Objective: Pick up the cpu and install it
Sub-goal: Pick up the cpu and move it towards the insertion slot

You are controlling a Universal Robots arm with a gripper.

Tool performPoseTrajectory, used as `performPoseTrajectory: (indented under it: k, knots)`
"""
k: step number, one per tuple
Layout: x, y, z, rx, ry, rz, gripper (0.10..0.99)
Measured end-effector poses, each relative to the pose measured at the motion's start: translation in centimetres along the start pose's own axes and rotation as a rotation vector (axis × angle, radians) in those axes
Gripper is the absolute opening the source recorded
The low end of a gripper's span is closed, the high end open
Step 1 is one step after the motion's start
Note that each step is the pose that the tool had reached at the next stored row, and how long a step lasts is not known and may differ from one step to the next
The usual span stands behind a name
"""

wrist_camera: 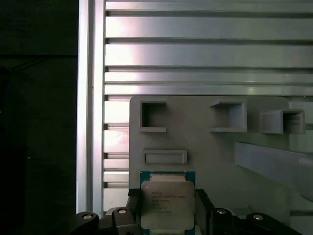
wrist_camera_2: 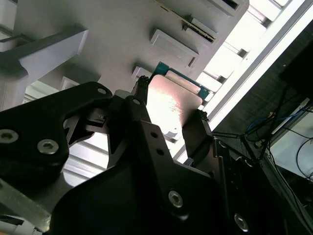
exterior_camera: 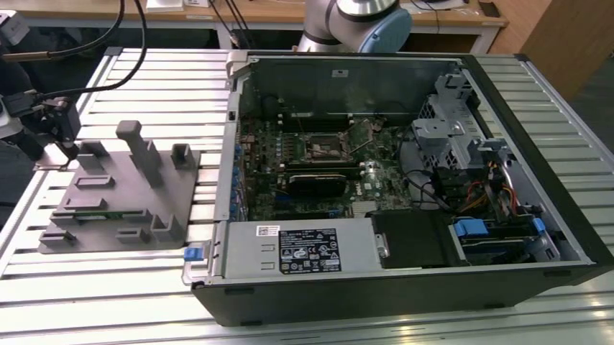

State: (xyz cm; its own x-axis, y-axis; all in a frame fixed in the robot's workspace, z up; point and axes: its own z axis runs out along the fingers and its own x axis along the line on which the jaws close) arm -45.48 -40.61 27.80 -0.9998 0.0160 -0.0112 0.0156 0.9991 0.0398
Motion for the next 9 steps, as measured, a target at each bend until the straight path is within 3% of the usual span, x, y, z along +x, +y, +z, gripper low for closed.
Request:
performPoseTrajectory:
  k: [9]
  knots:
    - [-0.01,0.07,-1.08,0.000,-0.0003,0.000,0.533]
